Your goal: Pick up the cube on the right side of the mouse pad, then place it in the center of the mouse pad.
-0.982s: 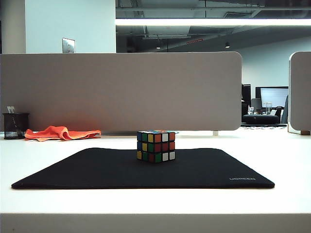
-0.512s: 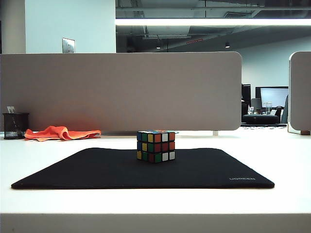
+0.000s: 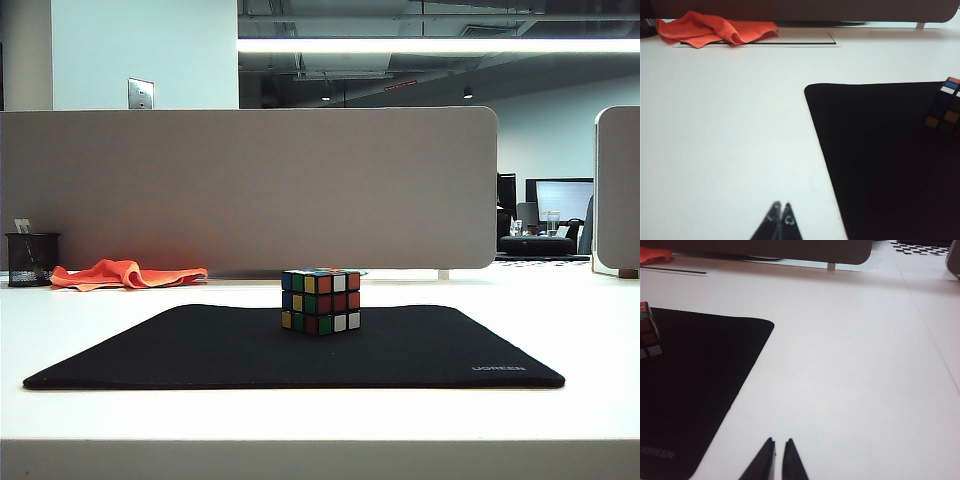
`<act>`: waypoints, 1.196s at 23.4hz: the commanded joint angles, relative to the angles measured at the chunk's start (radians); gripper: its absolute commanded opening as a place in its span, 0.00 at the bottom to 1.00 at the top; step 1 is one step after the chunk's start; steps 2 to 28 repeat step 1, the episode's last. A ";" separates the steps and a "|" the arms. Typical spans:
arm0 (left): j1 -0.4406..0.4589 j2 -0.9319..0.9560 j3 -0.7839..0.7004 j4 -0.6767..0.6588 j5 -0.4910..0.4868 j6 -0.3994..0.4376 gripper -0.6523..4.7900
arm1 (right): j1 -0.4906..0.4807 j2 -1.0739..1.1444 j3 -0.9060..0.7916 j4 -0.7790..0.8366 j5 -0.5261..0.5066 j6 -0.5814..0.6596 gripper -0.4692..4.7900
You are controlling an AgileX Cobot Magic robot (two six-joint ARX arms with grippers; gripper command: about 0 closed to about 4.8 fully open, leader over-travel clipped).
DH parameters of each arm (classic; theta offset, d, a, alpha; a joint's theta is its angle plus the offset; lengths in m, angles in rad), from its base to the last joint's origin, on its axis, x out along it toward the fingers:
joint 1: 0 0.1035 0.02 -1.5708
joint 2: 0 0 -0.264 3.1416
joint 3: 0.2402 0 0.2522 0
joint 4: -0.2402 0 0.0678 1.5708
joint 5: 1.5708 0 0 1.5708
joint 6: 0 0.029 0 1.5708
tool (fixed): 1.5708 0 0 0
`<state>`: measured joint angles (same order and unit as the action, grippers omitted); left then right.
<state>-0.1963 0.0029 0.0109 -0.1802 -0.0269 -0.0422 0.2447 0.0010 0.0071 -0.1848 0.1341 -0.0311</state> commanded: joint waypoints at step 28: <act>0.000 0.000 -0.004 -0.006 0.004 -0.002 0.11 | 0.000 -0.002 -0.005 0.013 -0.002 0.003 0.17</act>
